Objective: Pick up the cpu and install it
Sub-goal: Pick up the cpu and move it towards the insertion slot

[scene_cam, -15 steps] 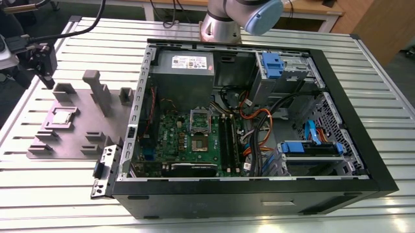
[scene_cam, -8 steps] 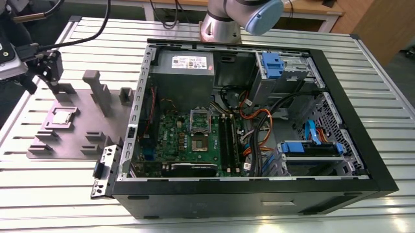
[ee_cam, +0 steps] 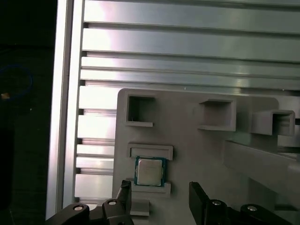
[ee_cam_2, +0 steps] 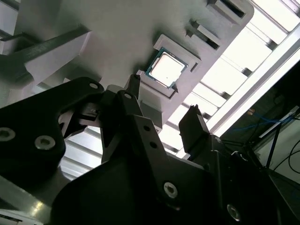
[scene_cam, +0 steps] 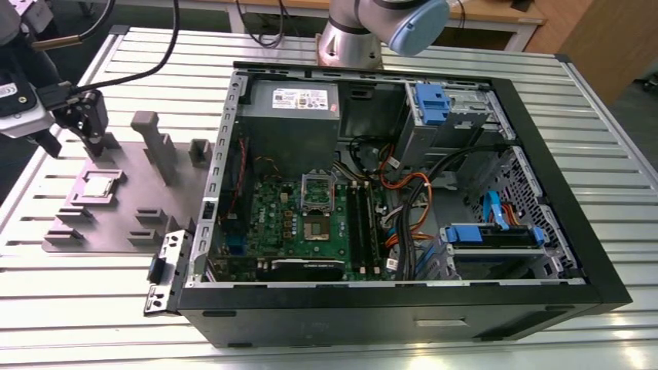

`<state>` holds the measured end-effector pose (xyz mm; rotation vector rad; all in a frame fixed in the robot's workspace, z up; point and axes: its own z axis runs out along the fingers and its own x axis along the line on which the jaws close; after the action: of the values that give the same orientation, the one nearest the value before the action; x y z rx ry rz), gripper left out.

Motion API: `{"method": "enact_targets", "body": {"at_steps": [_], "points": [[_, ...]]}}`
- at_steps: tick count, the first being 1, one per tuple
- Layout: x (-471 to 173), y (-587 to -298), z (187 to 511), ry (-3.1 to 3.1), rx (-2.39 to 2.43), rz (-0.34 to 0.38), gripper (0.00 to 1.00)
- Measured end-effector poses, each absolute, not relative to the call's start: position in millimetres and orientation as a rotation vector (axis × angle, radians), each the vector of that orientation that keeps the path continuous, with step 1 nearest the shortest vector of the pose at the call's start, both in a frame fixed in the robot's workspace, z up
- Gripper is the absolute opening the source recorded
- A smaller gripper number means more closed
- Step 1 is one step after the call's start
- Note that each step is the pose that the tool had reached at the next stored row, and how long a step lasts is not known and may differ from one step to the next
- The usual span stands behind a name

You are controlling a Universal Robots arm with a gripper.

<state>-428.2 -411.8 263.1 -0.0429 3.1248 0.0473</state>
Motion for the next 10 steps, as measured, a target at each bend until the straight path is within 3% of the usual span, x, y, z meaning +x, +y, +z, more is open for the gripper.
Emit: {"method": "enact_targets", "body": {"at_steps": [10], "points": [[-430,-412,245,3.125,-0.032,0.047,0.60]]}}
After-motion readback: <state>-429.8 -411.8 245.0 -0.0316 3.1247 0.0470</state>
